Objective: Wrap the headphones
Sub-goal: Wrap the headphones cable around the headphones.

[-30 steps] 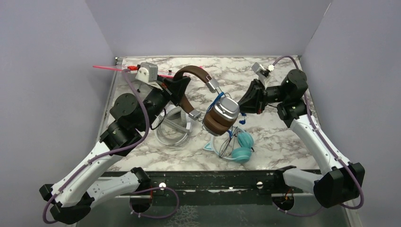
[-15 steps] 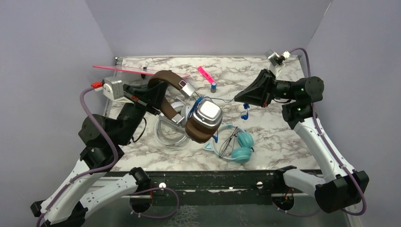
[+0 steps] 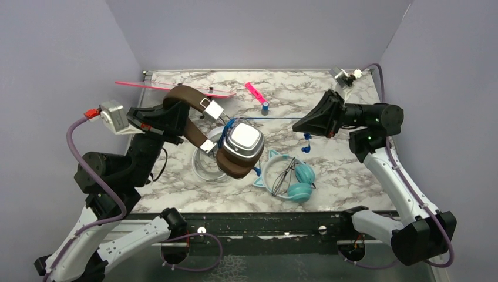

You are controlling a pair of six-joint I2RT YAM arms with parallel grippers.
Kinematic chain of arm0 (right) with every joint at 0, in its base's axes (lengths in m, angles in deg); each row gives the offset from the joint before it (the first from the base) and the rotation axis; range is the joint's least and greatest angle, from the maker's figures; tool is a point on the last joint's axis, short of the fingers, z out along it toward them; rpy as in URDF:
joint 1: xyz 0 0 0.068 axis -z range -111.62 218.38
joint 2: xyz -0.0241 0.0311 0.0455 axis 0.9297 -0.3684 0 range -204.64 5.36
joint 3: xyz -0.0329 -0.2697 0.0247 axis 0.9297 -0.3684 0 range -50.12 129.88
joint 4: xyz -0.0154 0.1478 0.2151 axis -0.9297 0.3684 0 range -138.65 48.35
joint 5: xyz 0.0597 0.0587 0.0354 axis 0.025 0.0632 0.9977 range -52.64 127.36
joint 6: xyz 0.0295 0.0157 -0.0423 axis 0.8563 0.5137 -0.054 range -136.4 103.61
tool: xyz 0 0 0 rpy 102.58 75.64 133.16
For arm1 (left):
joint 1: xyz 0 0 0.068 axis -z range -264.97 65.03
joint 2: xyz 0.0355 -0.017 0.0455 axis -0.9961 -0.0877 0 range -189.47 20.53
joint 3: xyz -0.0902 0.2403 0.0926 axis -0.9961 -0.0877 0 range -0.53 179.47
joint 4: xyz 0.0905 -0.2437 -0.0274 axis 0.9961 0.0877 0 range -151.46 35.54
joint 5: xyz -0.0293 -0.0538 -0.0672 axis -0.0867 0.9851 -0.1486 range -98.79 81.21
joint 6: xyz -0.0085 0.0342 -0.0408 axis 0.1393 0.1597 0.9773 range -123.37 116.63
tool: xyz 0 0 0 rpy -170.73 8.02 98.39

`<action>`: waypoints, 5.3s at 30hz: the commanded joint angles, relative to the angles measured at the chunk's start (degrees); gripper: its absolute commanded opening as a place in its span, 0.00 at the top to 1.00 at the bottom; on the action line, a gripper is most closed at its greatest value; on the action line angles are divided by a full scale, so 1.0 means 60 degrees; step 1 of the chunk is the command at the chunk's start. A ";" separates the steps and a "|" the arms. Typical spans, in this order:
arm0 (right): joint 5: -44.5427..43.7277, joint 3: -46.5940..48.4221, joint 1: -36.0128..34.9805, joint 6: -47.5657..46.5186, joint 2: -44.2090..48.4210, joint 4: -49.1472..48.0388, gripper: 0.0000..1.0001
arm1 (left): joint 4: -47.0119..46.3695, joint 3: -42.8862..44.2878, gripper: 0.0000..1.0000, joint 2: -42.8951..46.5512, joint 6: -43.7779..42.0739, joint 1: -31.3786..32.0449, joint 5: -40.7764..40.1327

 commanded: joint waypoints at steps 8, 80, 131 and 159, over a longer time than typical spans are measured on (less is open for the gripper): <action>-0.1687 0.0385 -0.0587 -0.3919 -0.1199 0.3374 0.99 | -0.2427 0.1685 1.00 -0.2627 0.3240 0.0027 -0.1196; -0.8120 0.8127 -0.5359 -0.9277 -0.2778 1.7854 0.99 | 0.2903 0.0199 1.00 -0.4708 -0.3558 0.0542 -0.0751; -0.1957 -0.0301 -0.1246 -0.4329 -0.0992 0.0839 0.20 | 0.2630 0.6349 1.00 -0.5436 0.0757 0.0536 -0.2285; -0.1988 -0.0059 -0.1382 -0.2879 -0.2371 -0.1311 0.60 | 0.1941 0.6464 1.00 -0.5401 0.0725 0.0536 -0.2189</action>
